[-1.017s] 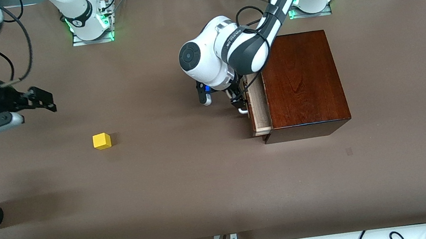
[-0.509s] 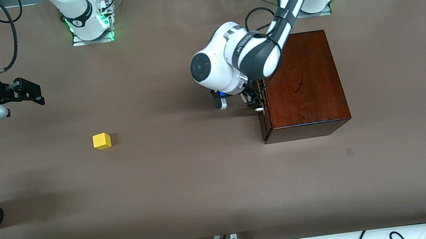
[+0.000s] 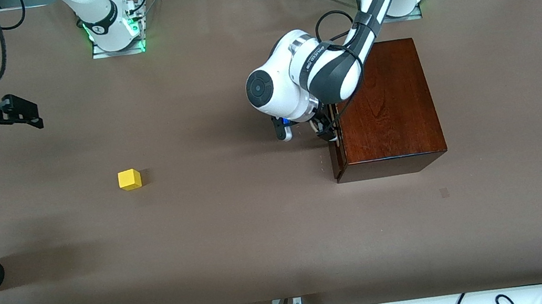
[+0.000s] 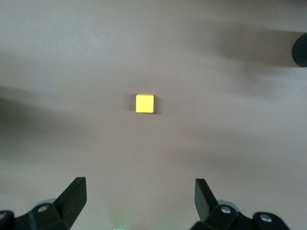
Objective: Open drawer, take yellow block, close drawer
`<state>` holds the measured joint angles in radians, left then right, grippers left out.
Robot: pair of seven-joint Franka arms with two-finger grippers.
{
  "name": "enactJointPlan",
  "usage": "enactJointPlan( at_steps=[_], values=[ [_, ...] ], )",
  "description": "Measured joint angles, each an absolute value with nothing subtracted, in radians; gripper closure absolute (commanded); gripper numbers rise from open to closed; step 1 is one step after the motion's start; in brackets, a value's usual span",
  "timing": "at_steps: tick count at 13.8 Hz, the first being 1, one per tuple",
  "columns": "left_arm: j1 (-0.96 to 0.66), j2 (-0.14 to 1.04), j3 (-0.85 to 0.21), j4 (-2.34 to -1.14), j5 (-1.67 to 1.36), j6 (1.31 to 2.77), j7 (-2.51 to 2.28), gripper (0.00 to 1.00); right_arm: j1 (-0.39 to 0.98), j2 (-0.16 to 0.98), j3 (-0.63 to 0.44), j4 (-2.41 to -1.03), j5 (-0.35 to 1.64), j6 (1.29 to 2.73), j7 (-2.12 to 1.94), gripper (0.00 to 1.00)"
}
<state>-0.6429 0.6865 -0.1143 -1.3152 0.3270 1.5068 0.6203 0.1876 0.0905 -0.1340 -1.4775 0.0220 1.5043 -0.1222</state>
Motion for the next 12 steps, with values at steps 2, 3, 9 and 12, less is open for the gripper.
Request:
enactJointPlan(
  at_steps=[2,3,9,12],
  values=[
    [-0.65,0.682,-0.119,-1.313,0.327,1.531,0.52,0.0,0.188,0.092,-0.133,-1.473,0.022,1.503,-0.123,0.0],
    [-0.662,0.678,-0.123,-1.304,0.327,1.543,0.45,0.0,0.189,0.093,-0.131,-1.473,0.022,1.502,-0.123,0.0],
    [-0.728,0.614,-0.128,-1.191,0.228,1.549,-0.103,0.0,0.191,0.096,-0.129,-1.471,0.022,1.501,-0.123,0.0],
    [-0.71,0.524,-0.117,-1.178,0.218,1.542,-0.303,0.0,0.191,0.096,-0.13,-1.47,0.022,1.5,-0.123,0.0]
  ],
)
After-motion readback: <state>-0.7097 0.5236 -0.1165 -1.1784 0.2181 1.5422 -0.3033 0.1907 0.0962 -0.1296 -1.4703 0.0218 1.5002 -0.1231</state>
